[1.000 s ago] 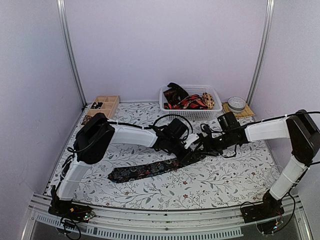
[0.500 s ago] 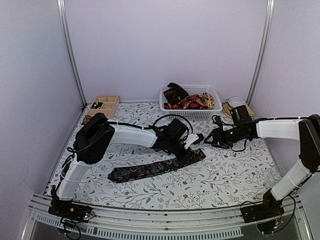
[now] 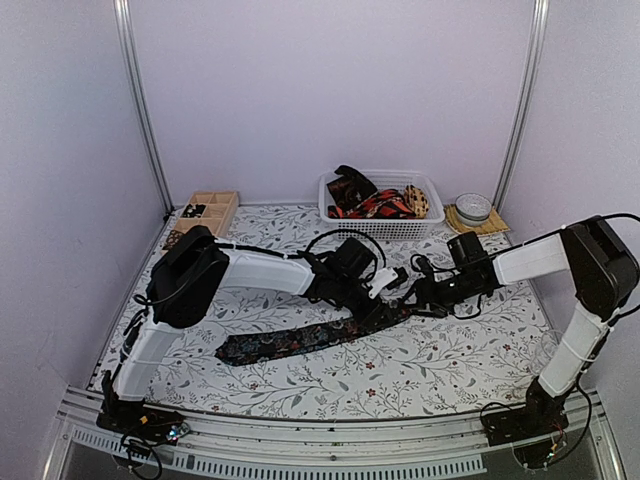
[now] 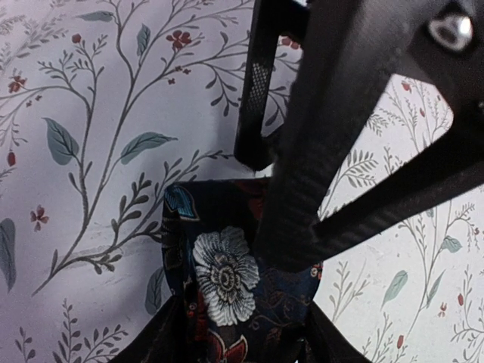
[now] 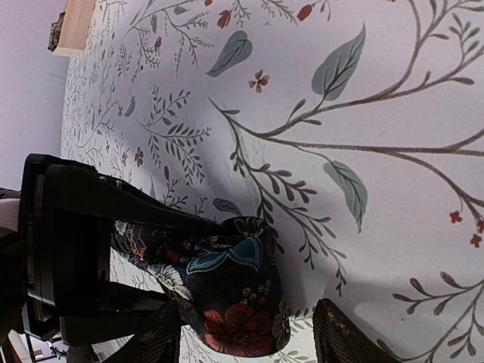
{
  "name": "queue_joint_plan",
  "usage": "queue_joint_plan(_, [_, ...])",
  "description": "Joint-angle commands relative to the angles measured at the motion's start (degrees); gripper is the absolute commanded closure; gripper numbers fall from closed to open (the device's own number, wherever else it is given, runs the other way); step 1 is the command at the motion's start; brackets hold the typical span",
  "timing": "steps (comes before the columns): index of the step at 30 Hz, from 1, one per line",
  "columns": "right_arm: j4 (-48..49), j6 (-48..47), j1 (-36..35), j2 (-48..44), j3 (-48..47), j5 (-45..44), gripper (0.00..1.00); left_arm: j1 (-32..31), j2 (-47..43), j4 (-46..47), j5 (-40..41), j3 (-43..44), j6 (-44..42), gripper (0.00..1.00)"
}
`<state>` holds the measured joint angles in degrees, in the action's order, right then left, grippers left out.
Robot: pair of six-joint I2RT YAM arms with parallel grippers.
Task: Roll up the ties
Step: Roll the tie at the center of the board.
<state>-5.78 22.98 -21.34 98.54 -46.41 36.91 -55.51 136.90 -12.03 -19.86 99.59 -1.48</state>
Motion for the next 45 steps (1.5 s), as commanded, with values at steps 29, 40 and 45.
queue_joint_plan(29, [-13.1,-5.1,-4.6,-4.2,-6.7,-21.2,0.74,5.1,-15.8,-1.4,-2.0,-19.4,11.6,0.13])
queue_joint_plan(40, [-20.8,-7.9,-9.0,-6.1,-12.2,-40.7,0.74,8.2,-22.7,1.5,-1.0,-35.7,15.3,0.16])
queue_joint_plan(45, [-23.2,-8.0,-14.1,-2.5,-14.5,-52.4,0.73,8.3,-23.1,1.5,-1.7,-37.3,15.8,0.19])
